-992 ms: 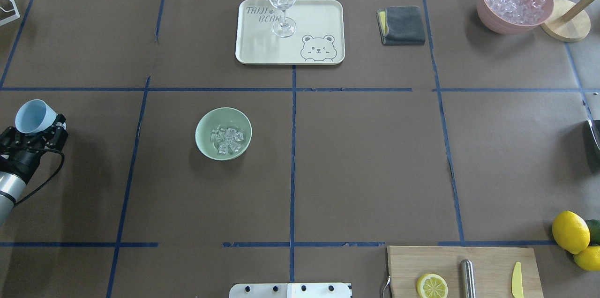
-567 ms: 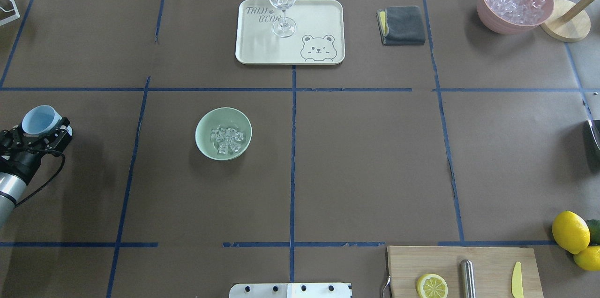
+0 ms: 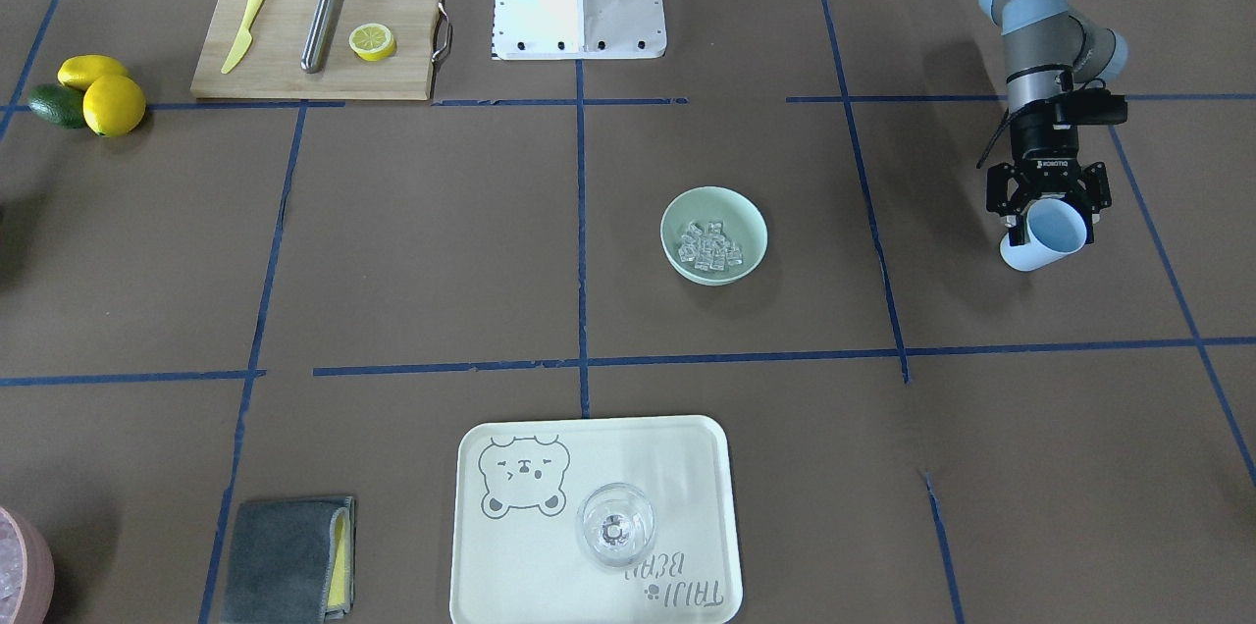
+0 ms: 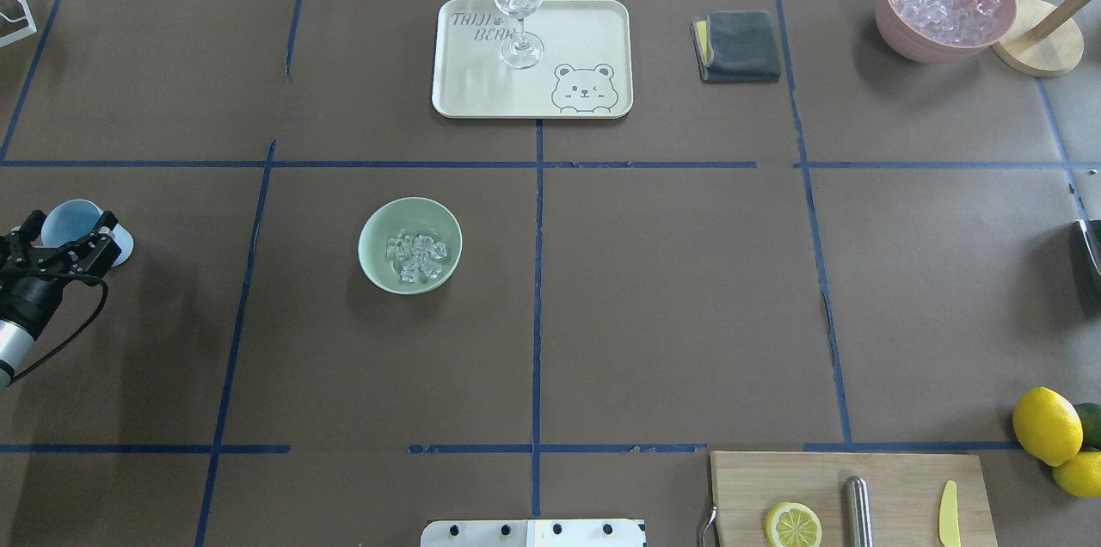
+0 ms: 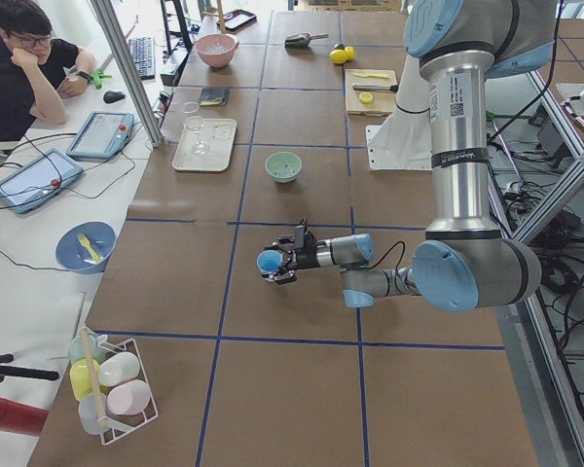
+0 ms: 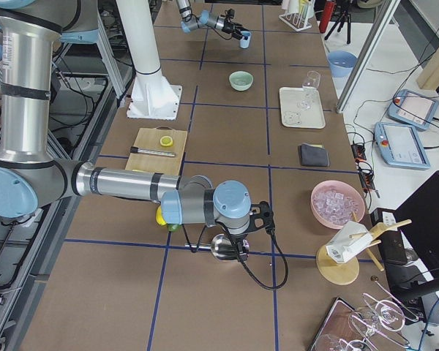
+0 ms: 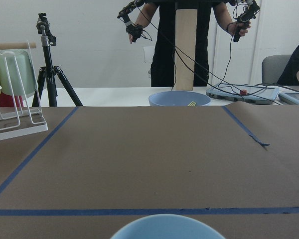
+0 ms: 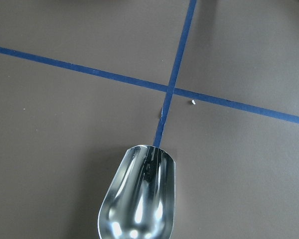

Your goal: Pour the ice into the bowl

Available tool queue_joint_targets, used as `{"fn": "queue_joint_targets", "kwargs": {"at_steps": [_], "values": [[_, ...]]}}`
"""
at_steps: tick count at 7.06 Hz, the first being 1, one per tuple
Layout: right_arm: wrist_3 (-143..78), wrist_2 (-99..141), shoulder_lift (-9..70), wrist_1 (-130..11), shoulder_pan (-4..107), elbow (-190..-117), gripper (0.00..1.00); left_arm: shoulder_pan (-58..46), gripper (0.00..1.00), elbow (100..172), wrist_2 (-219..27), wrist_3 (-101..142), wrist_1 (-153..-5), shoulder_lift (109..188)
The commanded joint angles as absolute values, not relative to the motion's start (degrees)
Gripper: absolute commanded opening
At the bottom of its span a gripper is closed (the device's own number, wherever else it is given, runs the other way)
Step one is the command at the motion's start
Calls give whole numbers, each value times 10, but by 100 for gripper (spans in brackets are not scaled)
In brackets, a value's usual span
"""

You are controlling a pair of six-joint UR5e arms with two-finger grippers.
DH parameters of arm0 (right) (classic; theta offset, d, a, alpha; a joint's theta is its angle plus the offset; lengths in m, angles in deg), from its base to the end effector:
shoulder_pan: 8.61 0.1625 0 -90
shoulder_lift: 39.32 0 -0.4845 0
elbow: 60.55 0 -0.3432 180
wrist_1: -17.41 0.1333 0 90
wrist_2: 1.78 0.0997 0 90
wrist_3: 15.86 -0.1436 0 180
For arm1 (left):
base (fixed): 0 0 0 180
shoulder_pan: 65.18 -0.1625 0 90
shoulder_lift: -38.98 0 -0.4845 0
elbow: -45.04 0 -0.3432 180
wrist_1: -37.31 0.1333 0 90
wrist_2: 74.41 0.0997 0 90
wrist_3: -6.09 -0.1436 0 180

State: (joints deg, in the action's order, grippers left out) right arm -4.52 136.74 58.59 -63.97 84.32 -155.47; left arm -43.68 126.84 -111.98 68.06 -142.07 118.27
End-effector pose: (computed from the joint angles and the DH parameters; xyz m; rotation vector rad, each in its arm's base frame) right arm 0.0453 -0.3828 0.7452 0.1970 -0.8293 -0.1794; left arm 0.2355 -0.3584 0.6851 1.1916 0.6978 -0.4655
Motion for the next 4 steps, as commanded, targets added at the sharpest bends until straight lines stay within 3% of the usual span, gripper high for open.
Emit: {"fn": "queue_joint_targets", "kwargs": {"at_steps": [1, 4], "values": [[-45, 1367, 586, -640, 844, -1555, 100, -423, 100, 1313, -1151, 565, -1498, 1159], [-45, 1368, 579, -639, 843, -1564, 100, -266, 100, 1350, -1372, 438, -1493, 1159]]}}
